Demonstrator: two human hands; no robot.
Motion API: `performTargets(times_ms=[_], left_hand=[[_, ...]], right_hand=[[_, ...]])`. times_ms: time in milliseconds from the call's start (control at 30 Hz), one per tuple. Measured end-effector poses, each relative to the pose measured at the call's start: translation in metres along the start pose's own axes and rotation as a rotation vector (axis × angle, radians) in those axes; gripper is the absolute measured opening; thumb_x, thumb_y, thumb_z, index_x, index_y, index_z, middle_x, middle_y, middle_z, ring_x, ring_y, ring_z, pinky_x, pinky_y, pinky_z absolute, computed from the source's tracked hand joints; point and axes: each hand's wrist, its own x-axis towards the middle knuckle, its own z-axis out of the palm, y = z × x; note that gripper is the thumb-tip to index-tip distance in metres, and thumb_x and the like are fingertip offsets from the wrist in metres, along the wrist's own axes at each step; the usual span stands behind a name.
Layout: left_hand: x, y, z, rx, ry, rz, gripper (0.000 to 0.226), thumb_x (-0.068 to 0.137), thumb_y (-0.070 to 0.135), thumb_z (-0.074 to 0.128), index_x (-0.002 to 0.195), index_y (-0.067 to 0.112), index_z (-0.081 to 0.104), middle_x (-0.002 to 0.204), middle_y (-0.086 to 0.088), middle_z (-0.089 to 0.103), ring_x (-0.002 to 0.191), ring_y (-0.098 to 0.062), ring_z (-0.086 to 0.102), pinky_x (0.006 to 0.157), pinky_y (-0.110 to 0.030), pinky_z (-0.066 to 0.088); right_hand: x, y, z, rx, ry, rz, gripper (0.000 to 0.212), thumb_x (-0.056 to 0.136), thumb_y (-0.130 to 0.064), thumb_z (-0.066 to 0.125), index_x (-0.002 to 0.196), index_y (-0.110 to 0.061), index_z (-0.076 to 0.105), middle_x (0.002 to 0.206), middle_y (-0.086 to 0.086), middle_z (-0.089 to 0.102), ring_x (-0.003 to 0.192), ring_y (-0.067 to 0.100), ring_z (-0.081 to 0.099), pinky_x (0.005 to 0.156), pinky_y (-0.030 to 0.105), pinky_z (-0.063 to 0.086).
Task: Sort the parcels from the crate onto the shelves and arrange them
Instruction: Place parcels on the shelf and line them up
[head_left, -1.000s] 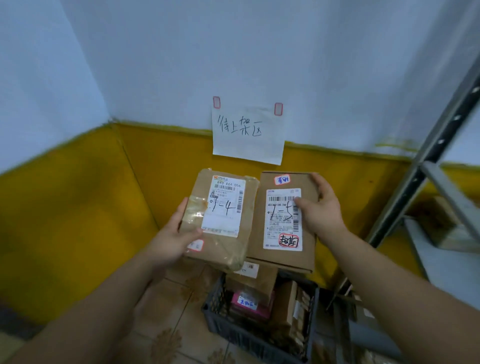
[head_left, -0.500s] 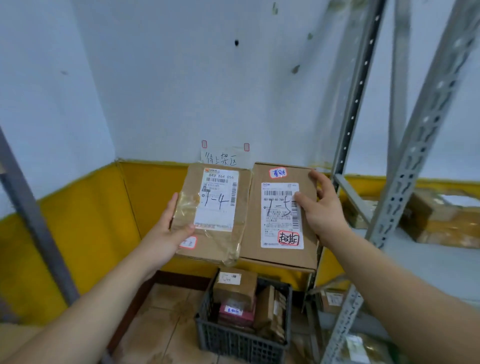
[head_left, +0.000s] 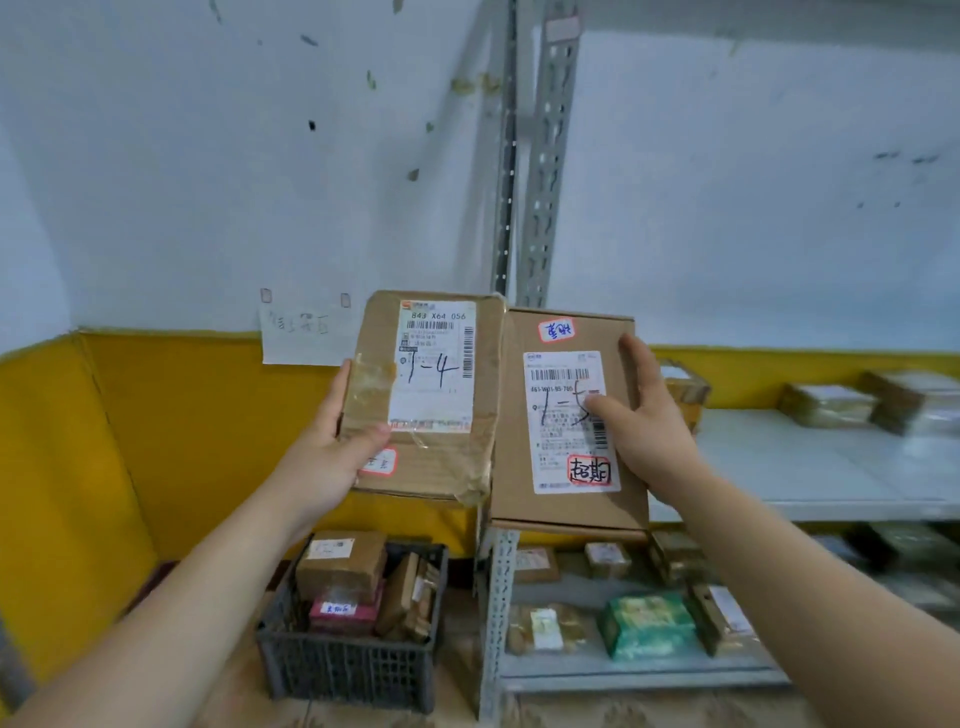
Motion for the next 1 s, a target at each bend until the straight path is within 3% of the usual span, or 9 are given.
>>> performTargets(times_ms=[67, 133, 233, 267, 467, 567, 700, 900, 1000], left_hand=[[-0.010, 0.006, 0.056, -0.025, -0.085, -0.002, 0.078, 0.095, 0.015, 0.059, 0.148, 0.053, 0.015, 0.129, 0.015, 0.057, 0.110, -0.006, 0.058, 0.099, -0.037, 0.045], [-0.018, 0.009, 0.113, -0.037, -0.174, 0.001, 0.080, 0.094, 0.017, 0.060, 0.148, 0.053, 0.014, 0.131, 0.015, 0.057, 0.114, -0.011, 0.058, 0.104, -0.045, 0.044], [-0.031, 0.017, 0.196, -0.062, -0.284, 0.005, 0.080, 0.093, 0.019, 0.063, 0.148, 0.051, 0.015, 0.128, 0.029, 0.051, 0.119, -0.012, 0.055, 0.107, -0.047, 0.041], [-0.035, 0.020, 0.222, -0.070, -0.321, 0.000, 0.080, 0.093, 0.019, 0.063, 0.149, 0.051, 0.015, 0.123, 0.035, 0.049, 0.119, -0.013, 0.054, 0.107, -0.046, 0.041], [-0.037, 0.023, 0.357, -0.119, -0.531, -0.038, 0.082, 0.091, 0.020, 0.065, 0.146, 0.056, 0.015, 0.134, 0.006, 0.057, 0.112, -0.021, 0.062, 0.100, -0.053, 0.046], [-0.028, 0.020, 0.419, -0.092, -0.612, -0.050, 0.081, 0.091, 0.024, 0.065, 0.143, 0.061, 0.015, 0.134, 0.005, 0.057, 0.110, -0.023, 0.063, 0.099, -0.054, 0.047], [-0.003, 0.016, 0.504, -0.090, -0.698, -0.036, 0.075, 0.091, 0.026, 0.065, 0.118, 0.082, 0.023, 0.135, 0.006, 0.056, 0.110, -0.025, 0.063, 0.099, -0.054, 0.047], [0.043, 0.016, 0.632, -0.123, -0.779, -0.049, 0.078, 0.095, 0.013, 0.059, 0.151, 0.043, 0.014, 0.133, 0.002, 0.053, 0.108, -0.020, 0.062, 0.098, -0.041, 0.048], [0.063, 0.021, 0.688, -0.137, -0.848, -0.038, 0.076, 0.096, 0.012, 0.058, 0.147, 0.050, 0.017, 0.130, 0.003, 0.056, 0.101, -0.017, 0.065, 0.091, -0.044, 0.052]], right_hand=[[-0.019, 0.012, -0.060, -0.086, 0.057, 0.009, 0.076, 0.096, -0.014, 0.062, 0.155, -0.038, 0.020, 0.129, -0.007, 0.048, 0.091, 0.003, 0.058, 0.055, 0.007, 0.046], [-0.042, 0.023, -0.119, -0.146, 0.141, 0.029, 0.074, 0.097, -0.013, 0.061, 0.156, -0.033, 0.020, 0.139, -0.006, 0.043, 0.105, 0.008, 0.052, 0.065, 0.005, 0.043], [-0.075, 0.039, -0.200, -0.212, 0.261, 0.060, 0.073, 0.097, -0.014, 0.060, 0.156, -0.031, 0.021, 0.155, -0.008, 0.035, 0.132, 0.013, 0.044, 0.097, 0.023, 0.040], [-0.085, 0.042, -0.224, -0.236, 0.292, 0.073, 0.073, 0.097, -0.014, 0.060, 0.156, -0.031, 0.021, 0.157, -0.009, 0.033, 0.138, 0.013, 0.040, 0.100, 0.024, 0.036], [-0.116, 0.073, -0.348, -0.284, 0.538, 0.179, 0.072, 0.097, -0.021, 0.061, 0.155, -0.038, 0.023, 0.149, -0.007, 0.042, 0.116, 0.013, 0.052, 0.091, 0.031, 0.046], [-0.119, 0.101, -0.391, -0.305, 0.612, 0.236, 0.073, 0.094, -0.023, 0.064, 0.154, -0.039, 0.024, 0.151, -0.005, 0.041, 0.124, 0.015, 0.051, 0.101, 0.037, 0.047], [-0.100, 0.134, -0.445, -0.335, 0.677, 0.271, 0.074, 0.094, -0.023, 0.065, 0.154, -0.037, 0.025, 0.152, -0.006, 0.041, 0.131, 0.018, 0.048, 0.108, 0.044, 0.044], [-0.048, 0.177, -0.524, -0.348, 0.766, 0.348, 0.074, 0.093, -0.026, 0.065, 0.153, -0.042, 0.024, 0.152, -0.008, 0.042, 0.132, 0.020, 0.049, 0.104, 0.048, 0.048], [-0.029, 0.192, -0.564, -0.355, 0.818, 0.373, 0.073, 0.094, -0.025, 0.065, 0.152, -0.043, 0.025, 0.154, -0.007, 0.039, 0.129, 0.020, 0.051, 0.100, 0.046, 0.051]])
